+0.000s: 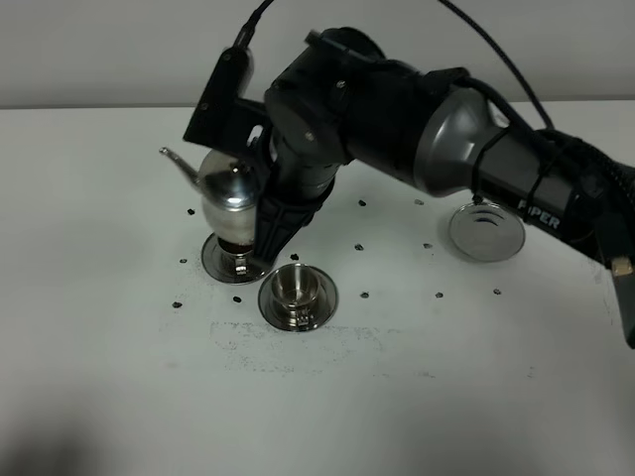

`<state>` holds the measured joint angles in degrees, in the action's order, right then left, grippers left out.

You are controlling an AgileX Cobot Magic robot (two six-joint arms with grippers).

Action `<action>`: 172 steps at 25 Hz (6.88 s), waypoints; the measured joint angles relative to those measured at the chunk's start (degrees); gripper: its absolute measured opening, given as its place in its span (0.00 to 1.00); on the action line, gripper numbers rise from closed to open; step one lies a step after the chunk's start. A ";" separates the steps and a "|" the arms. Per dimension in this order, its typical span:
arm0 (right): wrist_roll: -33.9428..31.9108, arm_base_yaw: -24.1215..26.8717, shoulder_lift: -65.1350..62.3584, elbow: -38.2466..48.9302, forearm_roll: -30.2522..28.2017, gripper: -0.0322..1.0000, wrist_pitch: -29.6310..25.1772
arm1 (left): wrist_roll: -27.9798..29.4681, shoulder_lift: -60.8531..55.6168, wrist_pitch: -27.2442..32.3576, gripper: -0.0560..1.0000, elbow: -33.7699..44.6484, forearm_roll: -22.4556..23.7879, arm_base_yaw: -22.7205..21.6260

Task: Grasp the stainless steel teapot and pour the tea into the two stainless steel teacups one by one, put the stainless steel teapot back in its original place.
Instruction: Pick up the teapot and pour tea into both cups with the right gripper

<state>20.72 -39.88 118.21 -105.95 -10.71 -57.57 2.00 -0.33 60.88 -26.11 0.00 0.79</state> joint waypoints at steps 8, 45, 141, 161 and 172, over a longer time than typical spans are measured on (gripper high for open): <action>-10.30 -7.85 1.17 0.00 0.93 0.24 -0.65 | 0.00 0.00 0.00 0.59 0.00 0.00 0.00; -13.23 -7.42 -2.91 3.56 -0.47 0.24 -7.57 | 0.00 0.00 0.00 0.59 0.00 0.00 0.00; 33.74 2.88 -6.32 25.18 -35.89 0.24 8.19 | 0.00 0.00 0.00 0.59 0.00 0.00 0.00; 33.84 2.31 -6.32 25.18 -38.49 0.24 8.14 | 0.00 0.00 0.00 0.59 0.00 0.00 0.00; 34.72 2.00 -6.32 25.18 -38.70 0.24 8.20 | 0.00 0.00 0.00 0.59 0.00 0.00 0.00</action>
<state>55.44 -37.88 111.89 -80.77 -49.40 -49.37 2.00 -0.33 60.88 -26.11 0.00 0.79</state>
